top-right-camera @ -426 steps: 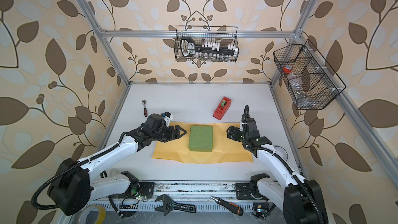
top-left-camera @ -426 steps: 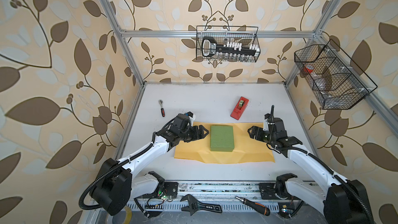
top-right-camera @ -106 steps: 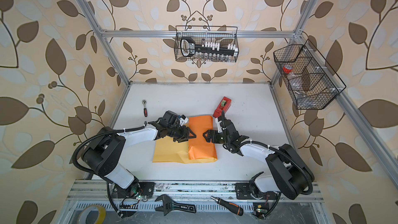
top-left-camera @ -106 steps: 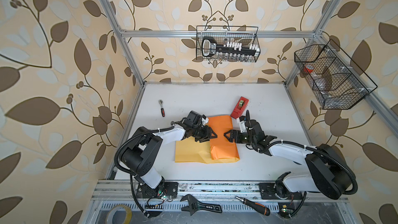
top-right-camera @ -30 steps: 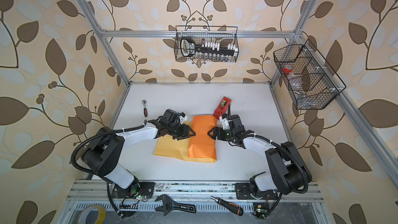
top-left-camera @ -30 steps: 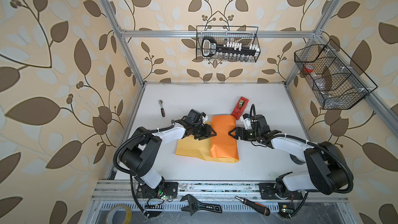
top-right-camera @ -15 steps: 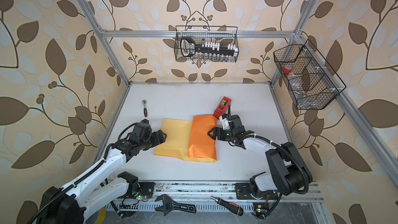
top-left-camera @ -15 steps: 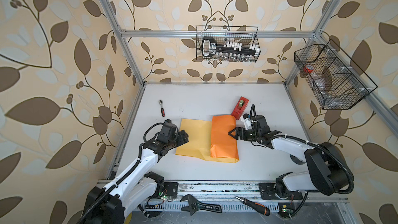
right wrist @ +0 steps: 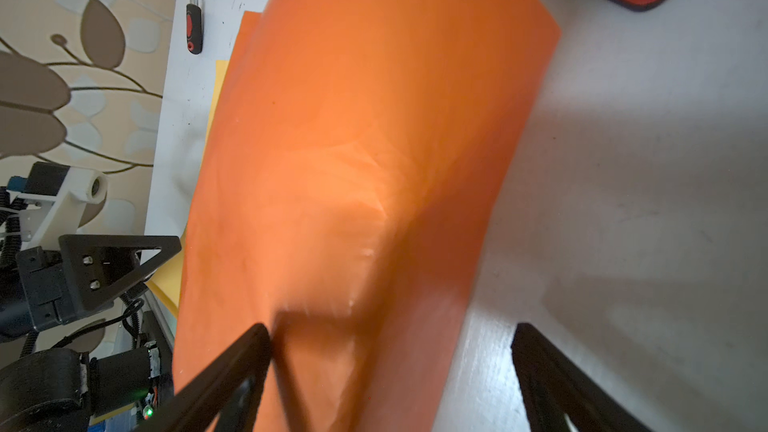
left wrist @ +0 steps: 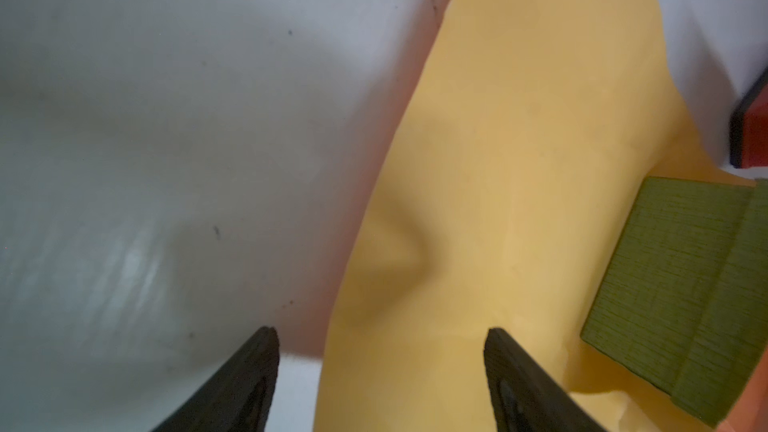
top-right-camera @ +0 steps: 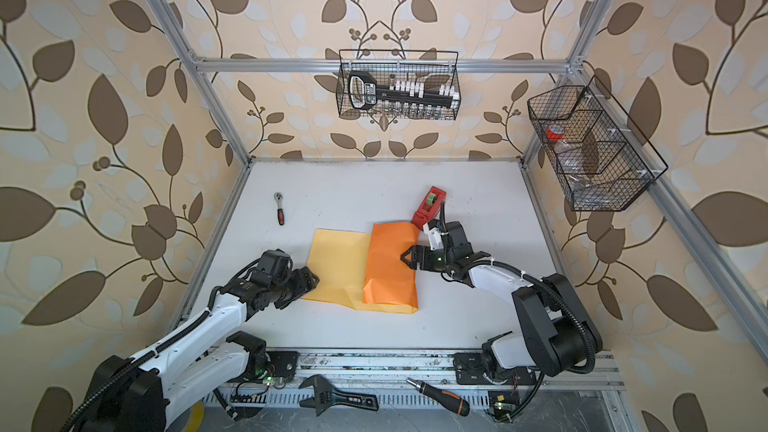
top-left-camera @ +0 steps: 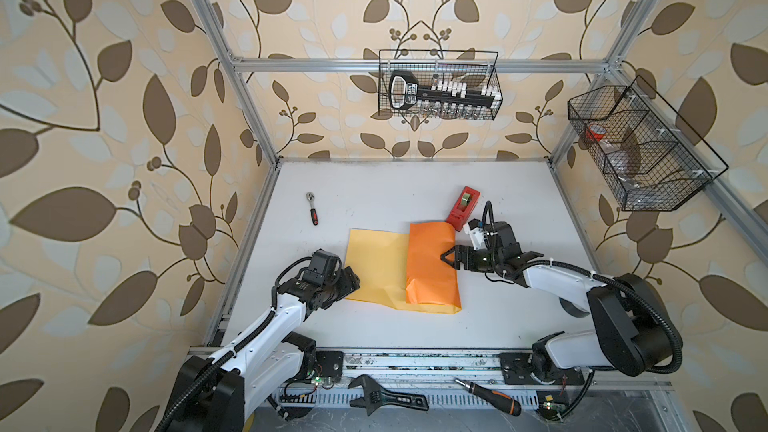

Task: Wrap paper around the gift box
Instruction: 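Release the left gripper toward the near paper edge while the right holds the fold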

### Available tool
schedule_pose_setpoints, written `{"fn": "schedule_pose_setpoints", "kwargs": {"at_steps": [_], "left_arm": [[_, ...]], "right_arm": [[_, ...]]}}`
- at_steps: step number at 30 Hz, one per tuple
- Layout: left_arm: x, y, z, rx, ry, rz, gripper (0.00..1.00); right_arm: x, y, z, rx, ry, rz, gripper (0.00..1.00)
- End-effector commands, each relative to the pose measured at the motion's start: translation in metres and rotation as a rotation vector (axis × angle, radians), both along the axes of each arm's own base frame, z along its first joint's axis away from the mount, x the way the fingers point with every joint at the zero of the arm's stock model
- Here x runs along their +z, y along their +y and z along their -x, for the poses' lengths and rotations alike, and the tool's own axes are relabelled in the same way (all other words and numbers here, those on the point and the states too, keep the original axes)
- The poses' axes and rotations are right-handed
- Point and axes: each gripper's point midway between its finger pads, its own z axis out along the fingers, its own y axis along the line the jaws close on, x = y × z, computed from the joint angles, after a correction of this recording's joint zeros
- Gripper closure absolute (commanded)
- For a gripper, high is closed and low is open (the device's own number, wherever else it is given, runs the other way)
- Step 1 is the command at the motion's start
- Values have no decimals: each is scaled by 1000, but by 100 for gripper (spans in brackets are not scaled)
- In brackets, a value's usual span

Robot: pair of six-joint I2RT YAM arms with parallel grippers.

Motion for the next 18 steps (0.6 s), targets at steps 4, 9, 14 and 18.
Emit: {"fn": "schedule_pose_setpoints", "kwargs": {"at_steps": [4, 9, 14, 18], "left_arm": [[24, -21, -17, -65, -129, 108, 20], [38, -23, -27, -57, -184, 146, 22], [30, -21, -34, -27, -139, 213, 26], [24, -14, -42, 22, -117, 311, 30]], "right_arm": [[-39, -23, 26, -10, 130, 140, 9], [-38, -23, 25, -12, 130, 140, 9], [-39, -22, 26, -9, 132, 139, 9], [-39, -21, 26, -6, 133, 142, 10]]}}
